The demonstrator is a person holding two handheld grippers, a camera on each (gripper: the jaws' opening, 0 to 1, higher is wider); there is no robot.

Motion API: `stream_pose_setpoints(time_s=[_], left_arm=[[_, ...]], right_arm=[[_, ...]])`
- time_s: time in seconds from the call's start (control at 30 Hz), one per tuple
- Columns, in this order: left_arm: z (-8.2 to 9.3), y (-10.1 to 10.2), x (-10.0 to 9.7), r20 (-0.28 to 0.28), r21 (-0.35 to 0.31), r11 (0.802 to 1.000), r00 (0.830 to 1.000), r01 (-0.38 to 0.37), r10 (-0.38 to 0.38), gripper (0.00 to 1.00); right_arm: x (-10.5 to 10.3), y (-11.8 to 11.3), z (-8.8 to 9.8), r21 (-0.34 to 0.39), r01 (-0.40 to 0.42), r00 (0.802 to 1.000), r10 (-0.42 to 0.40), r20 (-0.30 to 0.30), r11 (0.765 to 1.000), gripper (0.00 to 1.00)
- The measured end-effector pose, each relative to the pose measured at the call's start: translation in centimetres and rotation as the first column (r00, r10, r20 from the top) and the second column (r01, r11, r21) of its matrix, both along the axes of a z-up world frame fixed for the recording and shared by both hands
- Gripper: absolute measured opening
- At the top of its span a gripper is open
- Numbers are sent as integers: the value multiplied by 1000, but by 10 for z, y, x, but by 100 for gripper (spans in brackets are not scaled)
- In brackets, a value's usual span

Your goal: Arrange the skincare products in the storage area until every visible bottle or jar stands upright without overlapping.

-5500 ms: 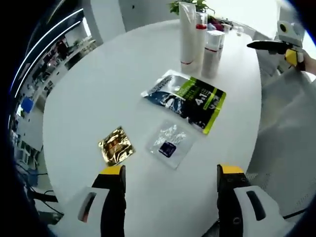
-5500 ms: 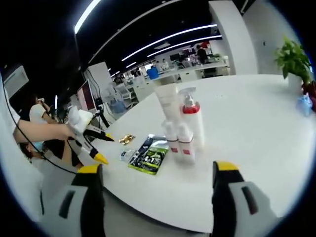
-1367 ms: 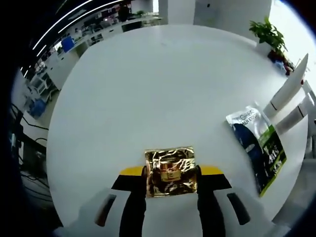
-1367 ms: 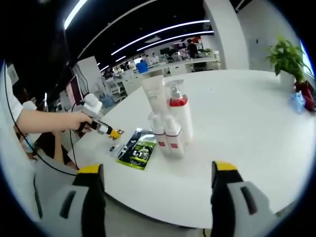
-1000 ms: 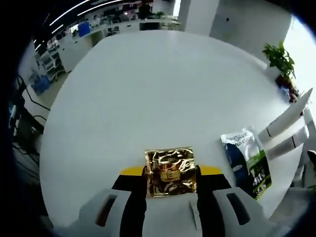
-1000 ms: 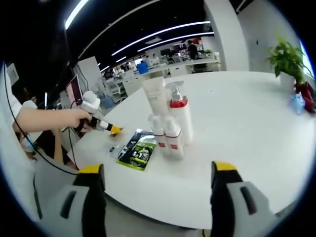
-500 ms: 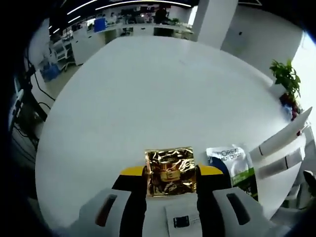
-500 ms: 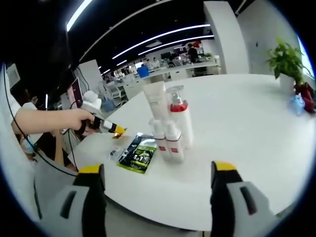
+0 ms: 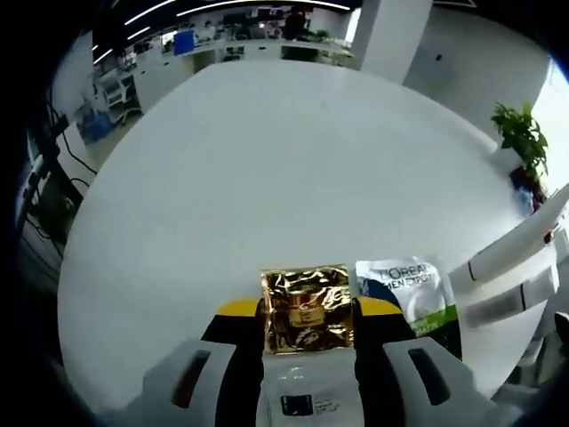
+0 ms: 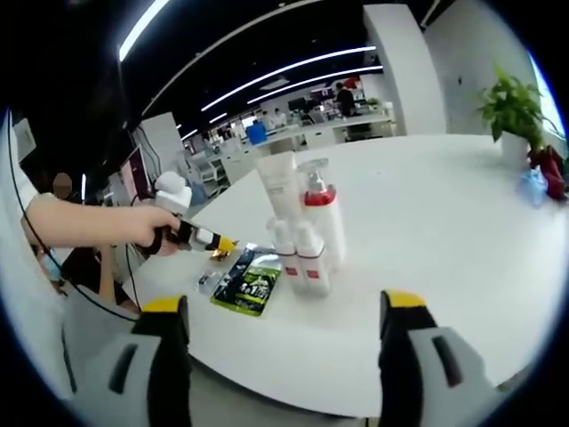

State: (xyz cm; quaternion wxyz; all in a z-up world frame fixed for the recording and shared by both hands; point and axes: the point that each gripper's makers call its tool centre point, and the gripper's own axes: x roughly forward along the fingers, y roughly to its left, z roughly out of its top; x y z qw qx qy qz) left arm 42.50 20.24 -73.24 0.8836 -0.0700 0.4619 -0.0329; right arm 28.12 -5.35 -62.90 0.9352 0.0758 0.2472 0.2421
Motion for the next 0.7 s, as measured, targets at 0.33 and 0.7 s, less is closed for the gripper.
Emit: stream_pose_setpoints(time_s=[0.33, 0.7], left_arm=[[-6, 0, 0, -5, 42, 999, 1000, -8, 8, 36], [-9, -2, 0, 0, 66, 998, 1000, 1, -1, 37]], right_arm=[[0, 0, 0, 4, 3, 1000, -3, -1, 1000, 89], [0, 0, 0, 7, 3, 1000, -3, -4, 1000, 89]])
